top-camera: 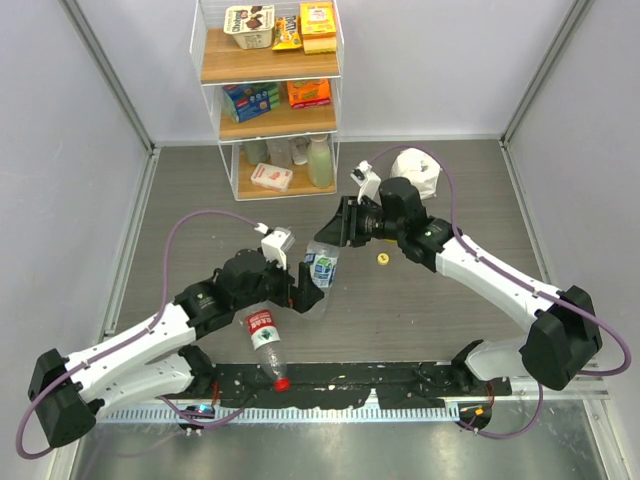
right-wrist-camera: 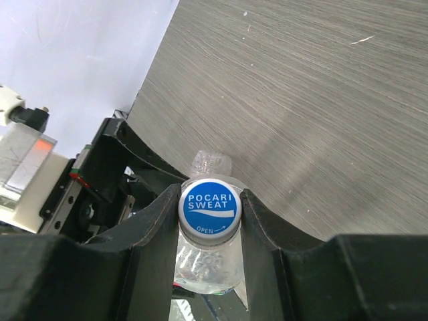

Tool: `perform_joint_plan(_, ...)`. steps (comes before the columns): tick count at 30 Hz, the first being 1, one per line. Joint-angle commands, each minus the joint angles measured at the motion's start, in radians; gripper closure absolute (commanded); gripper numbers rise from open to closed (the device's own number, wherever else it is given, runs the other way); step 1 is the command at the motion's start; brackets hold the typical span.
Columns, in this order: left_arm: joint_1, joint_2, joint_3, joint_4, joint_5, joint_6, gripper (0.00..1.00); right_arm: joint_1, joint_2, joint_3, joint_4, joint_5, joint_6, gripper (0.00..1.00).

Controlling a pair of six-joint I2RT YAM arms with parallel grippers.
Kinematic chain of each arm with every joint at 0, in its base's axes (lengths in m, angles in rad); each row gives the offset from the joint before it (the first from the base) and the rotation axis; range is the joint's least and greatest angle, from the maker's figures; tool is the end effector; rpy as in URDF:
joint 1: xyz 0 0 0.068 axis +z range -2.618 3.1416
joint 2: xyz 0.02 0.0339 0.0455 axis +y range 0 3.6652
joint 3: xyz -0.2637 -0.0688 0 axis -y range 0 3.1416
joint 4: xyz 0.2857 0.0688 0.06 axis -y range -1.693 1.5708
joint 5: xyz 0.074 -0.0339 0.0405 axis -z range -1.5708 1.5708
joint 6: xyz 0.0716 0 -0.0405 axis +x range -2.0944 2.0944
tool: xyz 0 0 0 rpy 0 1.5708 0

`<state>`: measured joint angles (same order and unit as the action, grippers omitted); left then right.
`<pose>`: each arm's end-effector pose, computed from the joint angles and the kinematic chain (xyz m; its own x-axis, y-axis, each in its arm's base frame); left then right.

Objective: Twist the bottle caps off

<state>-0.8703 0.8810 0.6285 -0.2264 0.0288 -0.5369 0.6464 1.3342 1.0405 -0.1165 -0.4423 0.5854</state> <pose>0.1744 -0.2101 0.2366 -0.6545 -0.0168 -0.7558 0.5189 0.7171 -0.4653 0.2819 0.2511 0.2893 -0.7392 0.0678 -0.6700 -0.5390 0.5370 0.6490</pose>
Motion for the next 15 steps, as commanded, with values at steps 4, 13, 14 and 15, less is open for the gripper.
perform_joint_plan(4,-0.022,0.041,0.01,0.133,0.059,-0.003,0.03,-0.021,0.0,0.006,0.075,-0.019,0.07,0.98)
perform_joint_plan(13,-0.055,0.13,0.036,0.139,0.046,-0.005,0.16,-0.051,0.002,0.026,0.035,0.056,0.111,0.98)
perform_joint_plan(14,-0.058,0.131,0.036,0.137,0.037,-0.006,0.17,-0.053,-0.001,0.027,0.032,0.069,0.11,0.98)
perform_joint_plan(15,-0.061,0.133,0.036,0.137,0.03,-0.005,0.18,-0.056,-0.001,0.03,0.022,0.073,0.11,0.98)
